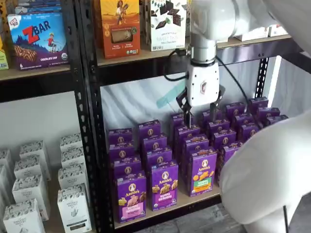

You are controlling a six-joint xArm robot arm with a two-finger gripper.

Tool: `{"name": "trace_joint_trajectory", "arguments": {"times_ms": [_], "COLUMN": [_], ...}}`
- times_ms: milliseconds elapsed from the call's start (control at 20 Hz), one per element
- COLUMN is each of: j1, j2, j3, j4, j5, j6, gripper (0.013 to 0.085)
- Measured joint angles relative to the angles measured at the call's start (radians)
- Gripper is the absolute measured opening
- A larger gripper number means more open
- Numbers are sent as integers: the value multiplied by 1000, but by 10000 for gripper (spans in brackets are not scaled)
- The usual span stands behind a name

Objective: Pick up the purple box with a pink patch in the middle, on the bottom shelf, the first box from the left

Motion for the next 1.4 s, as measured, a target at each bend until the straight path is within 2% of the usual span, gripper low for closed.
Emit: {"name": "trace_joint_trajectory", "arguments": {"times_ms": [200, 350, 600, 800, 950, 1050, 1200, 1300, 1400], "j1": [6, 20, 28, 36, 47, 57, 72, 83, 92], "j2": [119, 235, 391, 501, 583, 634, 698, 736, 763], "j3": [10, 9, 0, -36, -46, -56, -82, -85, -80], "j4": [-4, -33, -13, -29, -37, -22, -11, 47, 64], "j5": [-119, -237, -417, -479, -579, -634, -653, -704, -768], "j6": [11, 44, 45, 67, 86, 85, 91, 51, 42], "gripper": [850, 850, 850, 850, 850, 850, 850, 850, 850]}}
